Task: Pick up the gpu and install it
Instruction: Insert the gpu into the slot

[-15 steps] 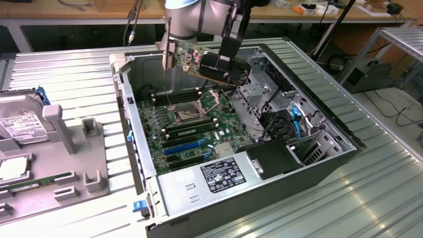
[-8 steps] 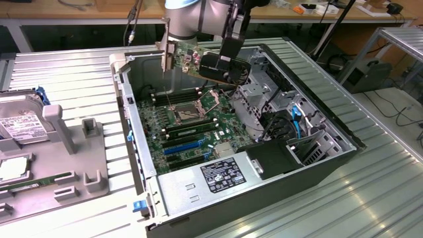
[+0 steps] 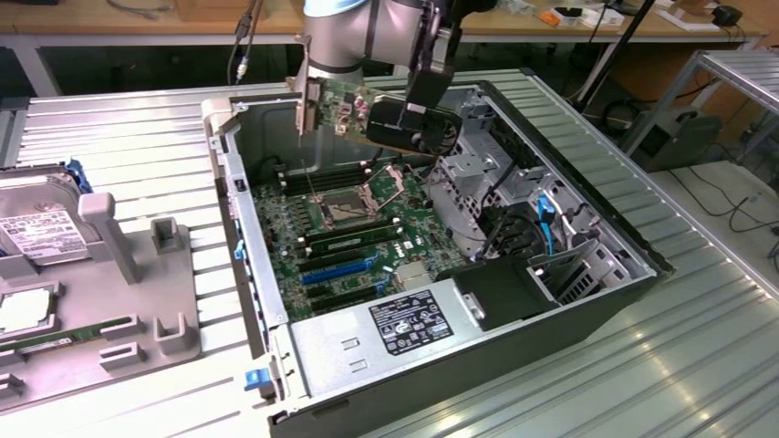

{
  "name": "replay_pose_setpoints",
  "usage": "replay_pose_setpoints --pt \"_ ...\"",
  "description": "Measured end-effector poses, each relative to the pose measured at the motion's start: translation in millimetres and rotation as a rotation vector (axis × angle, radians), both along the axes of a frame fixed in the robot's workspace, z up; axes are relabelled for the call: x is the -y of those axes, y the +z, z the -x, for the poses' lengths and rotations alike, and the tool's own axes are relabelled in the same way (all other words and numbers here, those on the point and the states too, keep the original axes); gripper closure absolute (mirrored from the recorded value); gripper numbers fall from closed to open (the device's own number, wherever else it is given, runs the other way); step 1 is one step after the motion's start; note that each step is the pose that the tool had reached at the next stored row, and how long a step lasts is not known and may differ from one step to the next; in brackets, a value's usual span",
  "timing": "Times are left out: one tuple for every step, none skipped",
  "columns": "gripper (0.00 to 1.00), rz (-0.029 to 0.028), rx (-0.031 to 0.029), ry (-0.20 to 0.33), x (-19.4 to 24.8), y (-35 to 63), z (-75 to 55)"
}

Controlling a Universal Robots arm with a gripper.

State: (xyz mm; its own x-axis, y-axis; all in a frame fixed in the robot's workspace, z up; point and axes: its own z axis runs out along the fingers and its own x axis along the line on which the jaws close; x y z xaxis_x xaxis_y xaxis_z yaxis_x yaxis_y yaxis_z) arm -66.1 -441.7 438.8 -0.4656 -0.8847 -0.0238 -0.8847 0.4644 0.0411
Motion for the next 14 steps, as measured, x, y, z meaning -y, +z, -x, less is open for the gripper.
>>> replay_pose_setpoints --pt "0.73 0.0000 0.0000 0.005 0.0 0.0 0.0" --pt "0.73 0.0000 0.0000 0.008 0.0 0.0 0.0" --pt "0.73 0.0000 0.0000 0.012 0.0 0.0 0.0" --pt "0.73 0.0000 0.0000 0.016 0.0 0.0 0.0" --pt "0.73 0.0000 0.0000 0.022 0.0 0.0 0.0" --pt "0.73 -0.0001 0.0000 0.030 0.0 0.0 0.0" --pt "0.73 0.0000 0.0000 0.034 0.0 0.0 0.0" --pt "0.73 0.0000 0.0000 0.039 0.0 0.0 0.0" --pt "0.73 -0.0001 0.0000 0.049 0.0 0.0 0.0" --pt "0.73 0.0000 0.0001 0.056 0.0 0.0 0.0" --pt "0.73 0.0000 0.0000 0.063 0.0 0.0 0.0" --pt "0.73 0.0000 0.0000 0.068 0.0 0.0 0.0" --pt "0.73 -0.0001 0.0001 0.072 0.0 0.0 0.0" --pt "0.73 0.0000 0.0000 0.076 0.0 0.0 0.0"
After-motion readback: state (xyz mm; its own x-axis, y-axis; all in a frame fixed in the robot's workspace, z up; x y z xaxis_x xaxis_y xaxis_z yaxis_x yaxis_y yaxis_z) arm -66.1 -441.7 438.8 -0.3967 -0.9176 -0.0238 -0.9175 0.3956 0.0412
